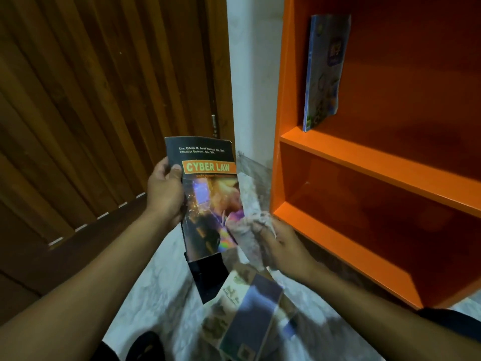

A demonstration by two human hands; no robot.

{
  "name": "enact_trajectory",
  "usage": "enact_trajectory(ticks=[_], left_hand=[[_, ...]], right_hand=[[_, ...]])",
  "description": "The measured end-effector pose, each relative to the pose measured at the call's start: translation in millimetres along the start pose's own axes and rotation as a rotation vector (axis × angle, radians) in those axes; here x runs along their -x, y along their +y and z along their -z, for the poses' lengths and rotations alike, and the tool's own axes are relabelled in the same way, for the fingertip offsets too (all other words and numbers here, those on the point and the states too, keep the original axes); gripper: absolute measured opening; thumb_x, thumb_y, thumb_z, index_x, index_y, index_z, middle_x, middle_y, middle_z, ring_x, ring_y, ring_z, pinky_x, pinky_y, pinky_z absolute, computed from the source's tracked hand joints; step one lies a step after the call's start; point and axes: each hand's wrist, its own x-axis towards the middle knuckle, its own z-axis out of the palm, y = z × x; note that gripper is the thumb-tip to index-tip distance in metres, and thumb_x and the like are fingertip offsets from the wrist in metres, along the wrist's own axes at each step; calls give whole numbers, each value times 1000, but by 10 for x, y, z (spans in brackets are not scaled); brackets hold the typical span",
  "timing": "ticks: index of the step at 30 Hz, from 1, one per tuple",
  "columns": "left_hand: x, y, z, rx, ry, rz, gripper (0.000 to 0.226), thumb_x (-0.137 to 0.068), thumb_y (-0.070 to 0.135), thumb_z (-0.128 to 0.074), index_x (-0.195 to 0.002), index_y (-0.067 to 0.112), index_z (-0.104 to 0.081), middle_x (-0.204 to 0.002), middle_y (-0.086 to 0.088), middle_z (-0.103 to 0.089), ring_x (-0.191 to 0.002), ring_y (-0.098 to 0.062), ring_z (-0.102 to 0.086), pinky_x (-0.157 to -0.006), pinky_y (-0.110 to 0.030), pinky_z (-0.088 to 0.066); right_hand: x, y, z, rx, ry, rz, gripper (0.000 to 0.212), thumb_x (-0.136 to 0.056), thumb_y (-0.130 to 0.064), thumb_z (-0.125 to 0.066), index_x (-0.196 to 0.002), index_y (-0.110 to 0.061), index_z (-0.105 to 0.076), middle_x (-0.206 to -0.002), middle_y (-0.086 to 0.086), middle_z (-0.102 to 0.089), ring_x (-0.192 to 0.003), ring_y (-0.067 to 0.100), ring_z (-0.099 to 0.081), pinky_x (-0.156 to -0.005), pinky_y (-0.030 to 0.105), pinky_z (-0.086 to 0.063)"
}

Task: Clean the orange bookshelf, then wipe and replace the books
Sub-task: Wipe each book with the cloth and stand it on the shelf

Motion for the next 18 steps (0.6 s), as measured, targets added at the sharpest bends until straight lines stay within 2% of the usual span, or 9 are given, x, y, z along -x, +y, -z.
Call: enact_trajectory(ticks=[3, 5, 6, 8, 9, 11, 13, 16, 18], left_hand=[[168, -121, 2, -204, -110, -20, 24, -106, 24, -41, -128, 28, -51, -106, -1, -69, -89, -14, -71, -70, -33, -57], [286, -239, -24, -327, -220, -34, 24, -106, 25, -41, -126, 29, -53, -105, -1, -69, -84, -12, -72, -65, -30, -54], [356, -295, -64, -354, -269, -28, 24, -106, 24, -41, -126, 29, -53, -105, -1, -70, -83, -11, -72, -66, -29, -54], [481, -409, -170, -343, -323, 1, 25, -106, 20, -42, -125, 28, -55, -101, -2, -73, -79, -11, -73, -66, -29, -54], [533, -451, -239, -302, -331, 26, 26, -105, 18, -43, -125, 28, -57, -96, -2, -74, -76, -12, -73, -64, -29, -54], [596, -471, -373, -177, -328, 94, 27, -105, 14, -43, -122, 26, -60, -88, -2, -75, -72, -13, -73, -61, -28, -55], [550, -457, -456, -24, -293, 176, 29, -104, 9, -44, -121, 22, -63, -91, -6, -76, -76, -16, -74, -62, -30, -58], [351, -415, -454, 213, -191, 322, 31, -105, 10, -40, -128, 17, -59, -114, -19, -71, -98, -32, -71, -76, -43, -60], [213, -382, -378, 284, -97, 339, 31, -106, 13, -38, -132, 16, -55, -119, -19, -67, -106, -36, -67, -78, -49, -59]], right_hand=[[-179, -20, 122, -89, 353, -49, 21, -104, -25, -46, -110, -23, -66, -107, -2, -73, -103, 11, -67, -89, 36, -51], [-280, -87, 190, -78, 510, 5, 21, -104, -22, -46, -113, -22, -64, -110, -5, -71, -105, 9, -66, -88, 30, -50], [-319, -125, 217, -37, 525, 46, 24, -103, -21, -45, -118, -18, -64, -115, -5, -69, -109, 7, -64, -90, 26, -49], [-386, -164, 210, 59, 470, 101, 33, -101, -18, -44, -130, -13, -60, -127, -4, -66, -119, 3, -59, -97, 18, -45], [-404, -156, 166, 120, 421, 118, 36, -102, -18, -44, -135, -17, -57, -135, -3, -61, -127, 4, -54, -104, 20, -42], [-378, -106, 26, 280, 325, 152, 48, -99, -19, -41, -142, -41, -47, -154, -7, -42, -145, 11, -34, -121, 39, -27], [-278, -96, -120, 358, 233, 166, 63, -95, -14, -41, -136, -61, -32, -156, -18, -27, -151, 6, -18, -125, 43, -14], [-98, -53, -264, 351, 166, 134, 60, -96, -8, -45, -140, -49, -36, -150, -20, -34, -146, -4, -21, -124, 39, -17], [-15, 2, -305, 314, 103, 184, 49, -96, -4, -48, -135, -33, -53, -139, -15, -49, -134, -9, -33, -118, 34, -28]])
